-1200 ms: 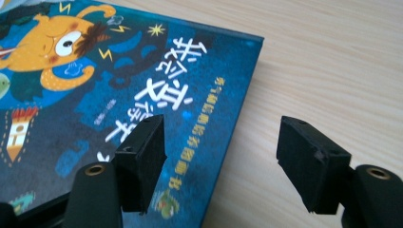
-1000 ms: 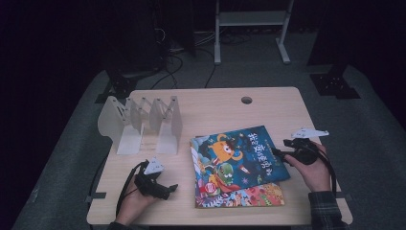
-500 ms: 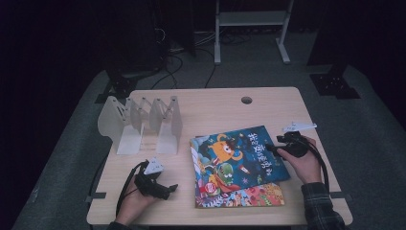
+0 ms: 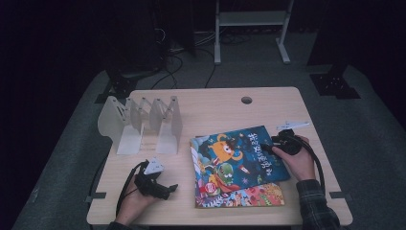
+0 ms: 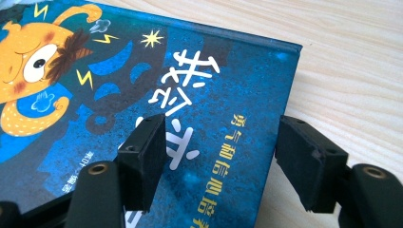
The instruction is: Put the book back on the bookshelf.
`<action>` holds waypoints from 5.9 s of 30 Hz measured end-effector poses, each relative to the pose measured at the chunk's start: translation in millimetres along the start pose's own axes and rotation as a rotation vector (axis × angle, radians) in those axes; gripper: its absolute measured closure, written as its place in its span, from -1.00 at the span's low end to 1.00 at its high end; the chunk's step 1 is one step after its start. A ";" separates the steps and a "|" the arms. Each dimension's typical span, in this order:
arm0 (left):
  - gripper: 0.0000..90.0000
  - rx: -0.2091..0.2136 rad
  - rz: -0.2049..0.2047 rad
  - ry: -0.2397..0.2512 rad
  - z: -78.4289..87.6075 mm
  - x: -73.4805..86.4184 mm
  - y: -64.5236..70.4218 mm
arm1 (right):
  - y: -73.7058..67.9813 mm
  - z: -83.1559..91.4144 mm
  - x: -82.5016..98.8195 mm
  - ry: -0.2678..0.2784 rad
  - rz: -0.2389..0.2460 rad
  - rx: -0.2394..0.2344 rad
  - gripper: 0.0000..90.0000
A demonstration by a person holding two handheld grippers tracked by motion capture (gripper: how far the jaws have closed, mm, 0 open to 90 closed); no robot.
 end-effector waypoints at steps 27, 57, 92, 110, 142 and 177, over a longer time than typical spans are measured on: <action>-1.00 0.023 -0.013 0.002 -0.8 -1.2 0.3 | -24.5 -4.5 -7.1 0.032 0.093 -0.075 -0.23; -1.00 0.114 -0.074 0.099 26.4 -41.2 5.8 | -57.8 -5.4 -11.6 0.041 0.155 -0.145 -0.21; -1.00 0.241 -0.056 -0.010 -10.2 -64.5 6.5 | -46.3 57.7 29.4 0.086 0.140 -0.072 -0.21; -1.00 0.246 -0.066 -0.030 -7.2 -60.5 13.7 | -36.9 81.5 76.1 0.076 0.118 -0.069 -0.11; -1.00 0.339 -0.109 -0.069 -16.0 -59.6 41.2 | -27.1 55.3 50.6 0.048 0.134 0.013 0.01; -1.00 0.396 -0.111 -0.102 -21.4 -59.1 54.2 | -19.3 14.7 17.3 0.021 0.095 0.036 0.05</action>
Point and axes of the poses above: each handheld gripper's, and its own axes: z roughly backward along the jaws, x roughly out of its underside, y roughly to its right, the point moved 8 cm from there along -z, roughly forward along the jaws, and after that the axes turned 14 degrees about x, right-handed, at the moved point
